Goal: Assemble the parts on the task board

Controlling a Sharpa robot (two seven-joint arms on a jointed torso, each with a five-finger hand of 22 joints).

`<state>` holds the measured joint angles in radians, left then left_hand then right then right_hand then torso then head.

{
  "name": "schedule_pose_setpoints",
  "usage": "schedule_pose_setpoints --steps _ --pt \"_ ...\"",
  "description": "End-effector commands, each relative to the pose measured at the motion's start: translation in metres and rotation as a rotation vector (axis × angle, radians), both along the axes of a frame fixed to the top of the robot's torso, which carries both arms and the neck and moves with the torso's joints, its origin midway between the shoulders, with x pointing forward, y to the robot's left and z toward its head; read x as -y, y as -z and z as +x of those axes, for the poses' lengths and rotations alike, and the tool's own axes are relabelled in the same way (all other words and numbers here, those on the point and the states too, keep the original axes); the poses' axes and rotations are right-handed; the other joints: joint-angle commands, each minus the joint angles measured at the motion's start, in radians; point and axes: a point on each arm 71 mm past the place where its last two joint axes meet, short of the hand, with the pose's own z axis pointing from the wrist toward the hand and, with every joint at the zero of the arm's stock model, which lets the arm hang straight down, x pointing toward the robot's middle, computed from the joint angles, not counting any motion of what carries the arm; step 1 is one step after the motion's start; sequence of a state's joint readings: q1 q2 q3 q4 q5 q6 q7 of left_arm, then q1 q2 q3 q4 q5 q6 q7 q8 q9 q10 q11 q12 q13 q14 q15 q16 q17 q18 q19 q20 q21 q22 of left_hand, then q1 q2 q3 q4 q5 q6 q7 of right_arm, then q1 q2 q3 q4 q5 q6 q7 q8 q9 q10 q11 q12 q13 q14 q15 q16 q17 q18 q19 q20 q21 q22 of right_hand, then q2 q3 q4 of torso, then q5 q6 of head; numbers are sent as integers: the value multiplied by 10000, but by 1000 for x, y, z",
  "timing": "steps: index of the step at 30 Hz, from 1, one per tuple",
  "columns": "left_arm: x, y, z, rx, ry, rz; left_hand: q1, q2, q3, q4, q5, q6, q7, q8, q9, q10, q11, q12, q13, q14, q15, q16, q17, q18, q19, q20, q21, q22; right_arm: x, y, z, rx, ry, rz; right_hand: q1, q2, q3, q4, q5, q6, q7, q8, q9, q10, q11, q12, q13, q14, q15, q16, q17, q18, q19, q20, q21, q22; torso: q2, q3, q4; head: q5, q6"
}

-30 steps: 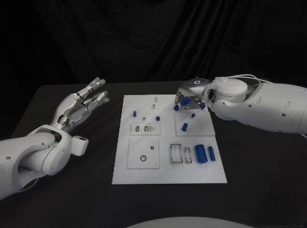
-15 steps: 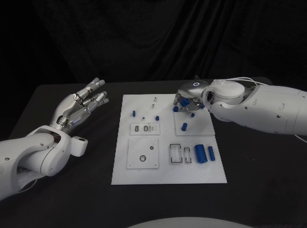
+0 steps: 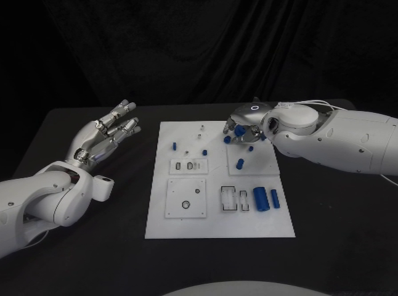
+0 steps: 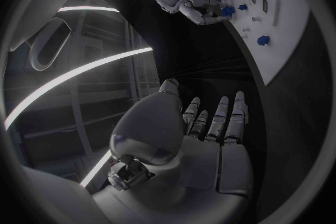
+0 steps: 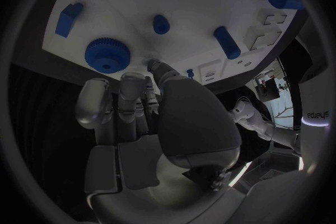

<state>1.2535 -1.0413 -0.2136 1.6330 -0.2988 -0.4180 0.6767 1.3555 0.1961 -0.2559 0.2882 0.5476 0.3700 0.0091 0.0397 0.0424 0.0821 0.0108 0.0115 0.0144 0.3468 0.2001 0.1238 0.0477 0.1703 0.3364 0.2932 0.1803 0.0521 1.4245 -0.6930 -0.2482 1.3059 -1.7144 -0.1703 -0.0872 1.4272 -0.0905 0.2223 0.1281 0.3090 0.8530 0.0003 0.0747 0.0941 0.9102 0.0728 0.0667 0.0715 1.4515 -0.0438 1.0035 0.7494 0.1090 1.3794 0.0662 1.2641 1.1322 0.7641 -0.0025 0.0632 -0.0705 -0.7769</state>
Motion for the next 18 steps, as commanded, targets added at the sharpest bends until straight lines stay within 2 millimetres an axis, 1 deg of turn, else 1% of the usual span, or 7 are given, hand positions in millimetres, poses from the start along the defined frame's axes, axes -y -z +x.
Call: schedule_pose_setpoints --steps 1,10,12,14,16,17,18 --pt "3 -8 -2 991 434 -299 63 37 75 16 62 -52 14 10 -12 10 86 32 9 -52 39 29 -9 -198 -53 -9 -42 -9 -1 -2 0 318 -185 168 -110 5 5 -19 -25 81 -8 49 34 167 -23 60 23 -59 3 71 43 -137 -50 -18 62 50 11 4 -2 -4 -5" --pt "3 -7 -1 916 440 -276 100 39 92 17 119 -60 23 11 -12 8 105 32 9 -10 56 56 -2 -198 -26 -9 -30 -5 -5 -2 0 292 -342 167 -164 55 57 16 -15 254 27 120 81 419 -97 114 40 -86 -24 127 105 -144 -56 -32 93 137 21 -1 -2 -5 -24" --pt "3 -7 -1 903 444 -273 112 41 99 17 134 -68 28 10 -12 6 110 32 9 -12 62 59 -2 -198 -19 -9 -28 -4 -6 -1 1 200 -372 93 -94 45 125 -30 -11 357 80 157 104 488 -169 113 34 -88 -55 246 268 -153 -55 -46 121 200 25 -2 -1 -9 -23" --pt "3 -7 0 893 455 -274 112 41 99 17 134 -68 28 10 -12 6 110 32 9 -12 62 59 -2 -198 -19 -9 -28 -4 -7 -1 1 117 -381 24 -62 35 153 -52 -10 393 109 168 111 498 -185 105 28 -109 -65 238 255 -142 -87 -54 87 163 27 -2 0 -11 -26" --pt "3 -6 0 881 473 -277 124 44 105 17 150 -68 32 10 -12 10 117 33 10 5 68 69 0 -198 -10 -9 -24 -3 -7 0 2 26 -389 -55 8 30 239 -97 -7 490 212 196 129 517 -216 80 13 -144 -84 271 297 -145 -107 -70 90 193 28 -4 -4 -6 -32" --pt "4 -6 0 875 484 -280 134 45 110 16 162 -72 33 10 -13 8 124 33 9 12 72 75 1 -197 4 -10 -17 -1 -8 1 2 -18 -388 -94 104 36 336 -158 -2 534 295 197 134 527 -255 61 2 -173 -104 284 312 -141 -130 -87 78 197 29 -5 -5 -4 -38" --pt "4 -6 0 871 491 -281 134 45 110 16 162 -72 33 10 -13 8 124 33 9 12 72 75 1 -197 4 -10 -17 -1 -8 1 2 -44 -385 -116 159 37 391 -195 1 531 311 184 131 532 -262 51 -4 -186 -111 295 326 -141 -141 -94 73 199 29 -5 -5 -4 -38"
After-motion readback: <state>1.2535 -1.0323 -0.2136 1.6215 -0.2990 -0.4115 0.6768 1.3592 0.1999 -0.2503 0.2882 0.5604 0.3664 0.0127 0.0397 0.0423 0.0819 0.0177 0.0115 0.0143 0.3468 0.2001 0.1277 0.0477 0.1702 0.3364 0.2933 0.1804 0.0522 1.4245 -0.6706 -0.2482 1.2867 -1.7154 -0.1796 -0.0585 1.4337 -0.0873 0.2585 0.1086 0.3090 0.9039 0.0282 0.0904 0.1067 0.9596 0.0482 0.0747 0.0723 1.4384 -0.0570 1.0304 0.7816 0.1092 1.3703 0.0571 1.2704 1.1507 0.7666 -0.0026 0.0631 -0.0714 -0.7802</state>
